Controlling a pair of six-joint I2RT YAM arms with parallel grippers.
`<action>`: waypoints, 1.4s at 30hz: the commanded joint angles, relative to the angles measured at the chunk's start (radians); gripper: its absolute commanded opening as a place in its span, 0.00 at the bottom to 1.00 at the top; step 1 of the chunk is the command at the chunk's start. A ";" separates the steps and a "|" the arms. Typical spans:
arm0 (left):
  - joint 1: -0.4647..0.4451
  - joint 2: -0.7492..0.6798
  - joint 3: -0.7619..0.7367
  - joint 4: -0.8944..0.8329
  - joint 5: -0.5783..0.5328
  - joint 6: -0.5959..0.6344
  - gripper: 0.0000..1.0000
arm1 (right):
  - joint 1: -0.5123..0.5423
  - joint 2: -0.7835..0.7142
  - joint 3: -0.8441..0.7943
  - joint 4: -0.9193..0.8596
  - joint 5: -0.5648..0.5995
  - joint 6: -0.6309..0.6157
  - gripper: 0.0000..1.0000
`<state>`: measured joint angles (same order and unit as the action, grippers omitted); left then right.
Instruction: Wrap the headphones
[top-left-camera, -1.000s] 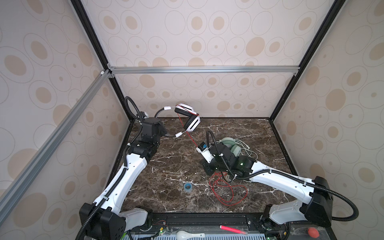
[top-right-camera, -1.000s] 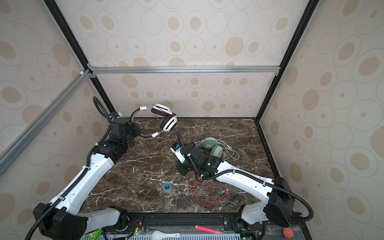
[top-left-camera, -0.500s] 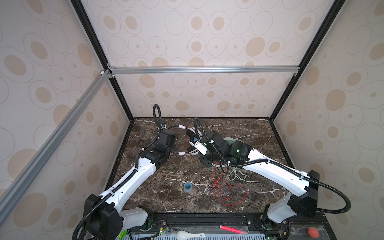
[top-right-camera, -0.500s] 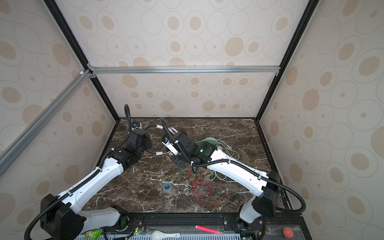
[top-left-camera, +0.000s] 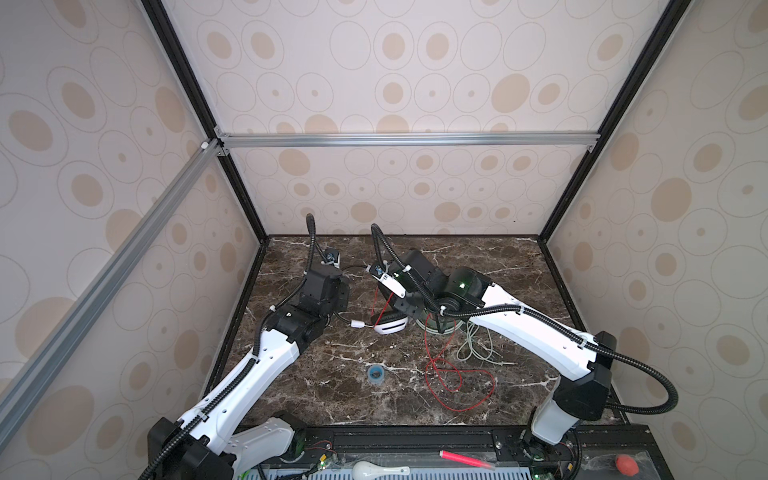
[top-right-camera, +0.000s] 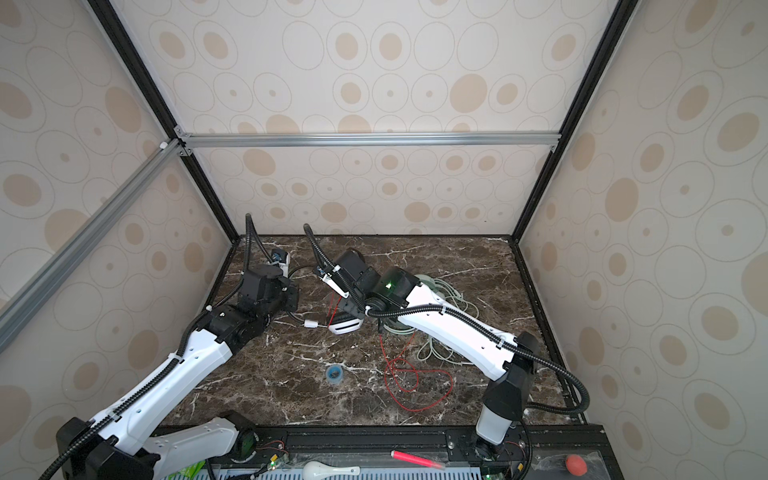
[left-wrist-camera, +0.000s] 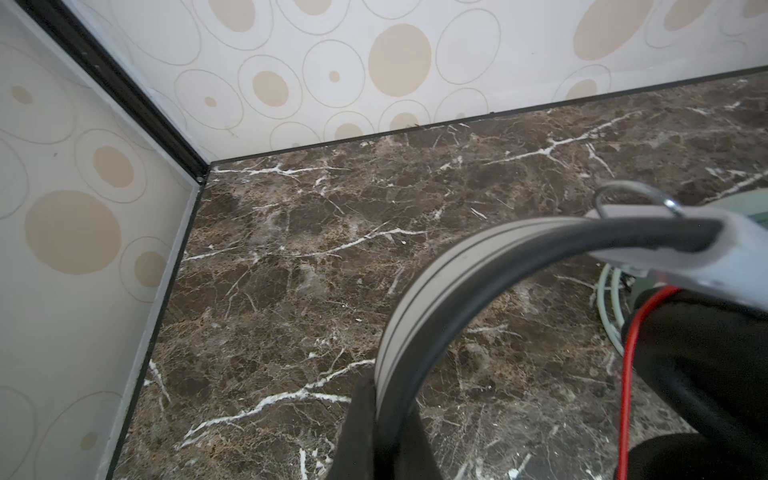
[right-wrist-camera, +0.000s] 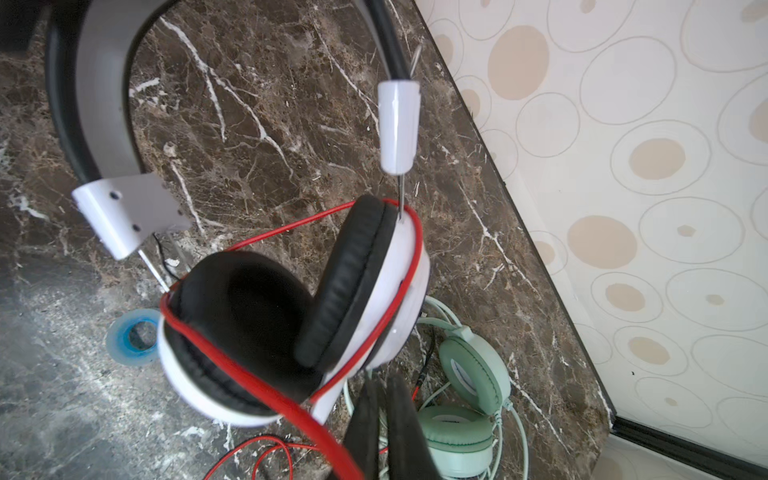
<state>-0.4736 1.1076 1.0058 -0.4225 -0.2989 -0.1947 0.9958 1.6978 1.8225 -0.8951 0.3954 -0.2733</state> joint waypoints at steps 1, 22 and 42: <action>-0.005 -0.041 0.034 0.018 0.113 0.039 0.00 | 0.006 0.024 0.040 -0.035 0.063 -0.040 0.09; -0.004 -0.139 -0.003 0.011 0.380 0.023 0.00 | -0.055 0.000 -0.008 0.010 0.018 -0.057 0.17; -0.005 -0.205 0.027 0.048 0.450 -0.098 0.00 | -0.226 -0.185 -0.260 0.260 -0.326 0.130 0.37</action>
<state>-0.4736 0.9146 0.9668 -0.4500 0.1127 -0.2314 0.7856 1.5597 1.6024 -0.6968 0.1493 -0.1791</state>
